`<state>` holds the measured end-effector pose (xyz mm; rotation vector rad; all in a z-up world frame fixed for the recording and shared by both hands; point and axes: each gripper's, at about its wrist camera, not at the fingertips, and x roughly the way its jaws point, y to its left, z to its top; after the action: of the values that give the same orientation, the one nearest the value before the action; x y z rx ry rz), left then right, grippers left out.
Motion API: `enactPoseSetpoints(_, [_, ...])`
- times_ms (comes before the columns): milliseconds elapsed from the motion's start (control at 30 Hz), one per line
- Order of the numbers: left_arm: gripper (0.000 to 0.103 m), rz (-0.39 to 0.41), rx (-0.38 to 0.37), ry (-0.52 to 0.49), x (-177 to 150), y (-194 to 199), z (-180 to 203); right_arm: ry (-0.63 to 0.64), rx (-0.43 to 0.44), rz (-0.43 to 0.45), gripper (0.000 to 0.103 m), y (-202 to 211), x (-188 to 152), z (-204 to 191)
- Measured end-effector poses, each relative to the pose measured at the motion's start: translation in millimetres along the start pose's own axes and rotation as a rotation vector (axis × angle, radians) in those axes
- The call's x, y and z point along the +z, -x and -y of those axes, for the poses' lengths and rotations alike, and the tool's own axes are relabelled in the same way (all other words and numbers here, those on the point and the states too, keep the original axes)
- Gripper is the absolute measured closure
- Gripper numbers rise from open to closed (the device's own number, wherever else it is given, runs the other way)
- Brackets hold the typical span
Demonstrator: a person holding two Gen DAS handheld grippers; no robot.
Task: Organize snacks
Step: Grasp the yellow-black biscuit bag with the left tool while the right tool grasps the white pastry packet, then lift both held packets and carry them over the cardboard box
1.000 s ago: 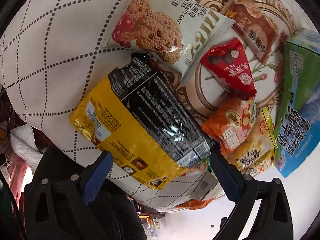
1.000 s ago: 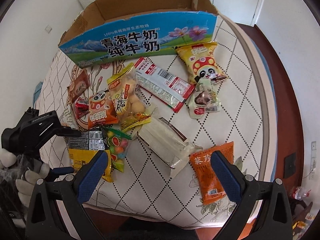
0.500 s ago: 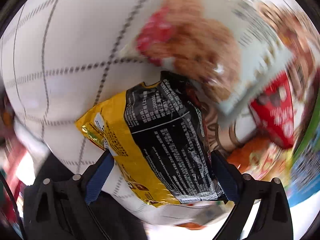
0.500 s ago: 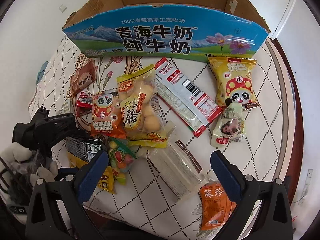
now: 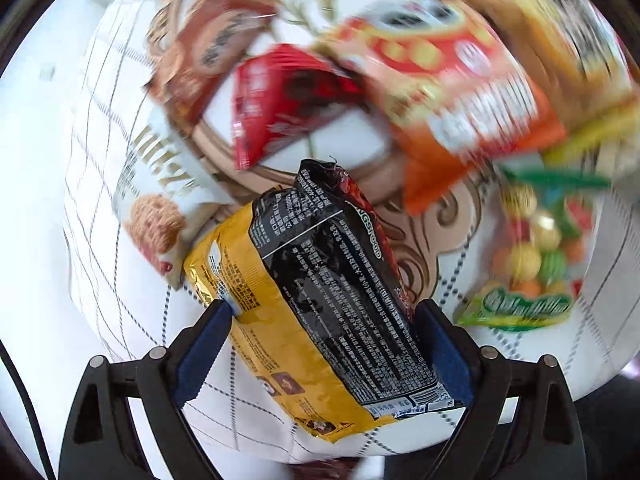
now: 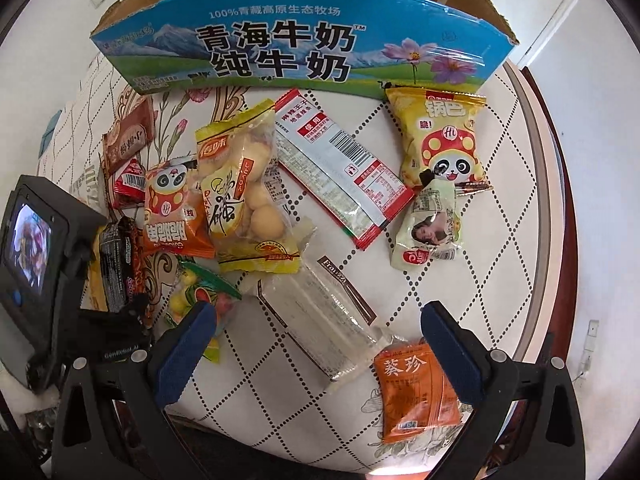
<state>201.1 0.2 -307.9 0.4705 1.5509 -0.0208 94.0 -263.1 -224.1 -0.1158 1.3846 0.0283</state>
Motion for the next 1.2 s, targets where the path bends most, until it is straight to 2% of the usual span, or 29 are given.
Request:
enactPoseSetpoints(100, [0.008, 0.016, -0.029, 0.081, -9.3, -9.5, 0.0, 0.106, -0.077, -0.015, 0.0, -11.4, -1.3, -16.6])
enactPoseSetpoints(233, [0.008, 0.021, -0.134, 0.256, -14.4, -18.0, -29.2, 0.246, -0.165, -0.046, 0.003, -37.4, -8.2, -37.5])
enactPoseSetpoints(267, [0.008, 0.025, -0.169, 0.296, -16.9, -17.7, -34.4, 0.259, -0.185, -0.059, 0.007, -45.0, -9.2, -39.1])
enactPoseSetpoints(300, [0.008, 0.02, -0.217, 0.339, -19.8, -18.8, -40.0, 0.266, -0.187, -0.075, 0.018, -51.5, -9.9, -40.1])
enactPoseSetpoints(367, [0.008, 0.012, -0.312, 0.429, -27.0, -22.8, -52.4, 0.24, -0.161, -0.102, 0.034, -60.9, -10.3, -36.7])
enactPoseSetpoints(500, [0.008, -0.031, -0.515, 0.621, -47.3, -42.3, -78.4, 0.075, -0.08, -0.13, 0.038, -59.5, -11.9, -15.5])
enactPoseSetpoints(533, [0.008, -0.037, -0.548, 0.657, -52.7, -47.6, -82.7, 0.024, -0.049, -0.159, 0.038, -59.6, -13.1, -8.4])
enactPoseSetpoints(600, [0.008, -0.058, -0.579, 0.696, -58.5, -53.7, -82.9, -0.093, 0.067, -0.23, 0.038, -62.3, -18.4, 4.9])
enactPoseSetpoints(633, [0.009, -0.05, -0.572, 0.701, -59.9, -53.1, -80.6, -0.139, 0.129, -0.259, 0.037, -63.9, -21.3, 10.2])
enactPoseSetpoints(667, [0.014, -0.027, -0.547, 0.688, -60.0, -52.0, -78.3, -0.172, 0.179, -0.279, 0.037, -64.8, -23.4, 13.8])
enactPoseSetpoints(700, [0.017, 0.001, -0.506, 0.641, -57.0, -46.6, -71.1, -0.191, 0.208, -0.29, 0.036, -65.5, -24.9, 16.2])
enactPoseSetpoints(833, [0.018, 0.108, -0.286, 0.289, -42.9, -4.3, -14.6, -0.18, 0.157, -0.248, 0.033, -60.1, -24.3, 19.1])
enactPoseSetpoints(900, [0.017, 0.095, -0.25, 0.187, -41.5, -2.8, 8.1, -0.163, 0.139, -0.235, 0.033, -58.6, -28.0, 16.7])
enactPoseSetpoints(1000, [0.016, 0.024, -0.32, 0.247, -44.3, -18.0, 13.4, -0.13, 0.105, -0.221, 0.035, -60.2, -28.0, -0.9])
enactPoseSetpoints(1033, [0.016, -0.001, -0.357, 0.288, -46.9, -24.3, 10.4, -0.122, 0.095, -0.211, 0.038, -61.3, -29.2, -3.2])
enactPoseSetpoints(1067, [0.016, -0.011, -0.384, 0.324, -48.2, -28.9, 6.1, -0.11, 0.101, -0.208, 0.049, -61.6, -30.9, -6.5])
enactPoseSetpoints(1100, [0.016, -0.014, -0.398, 0.346, -50.6, -29.7, 5.7, -0.097, 0.106, -0.221, 0.053, -61.0, -33.2, -9.9])
enactPoseSetpoints(1200, [0.015, -0.008, -0.4, 0.36, -57.5, -29.9, 10.9, -0.032, 0.049, -0.227, 0.053, -52.2, -42.1, -23.1])
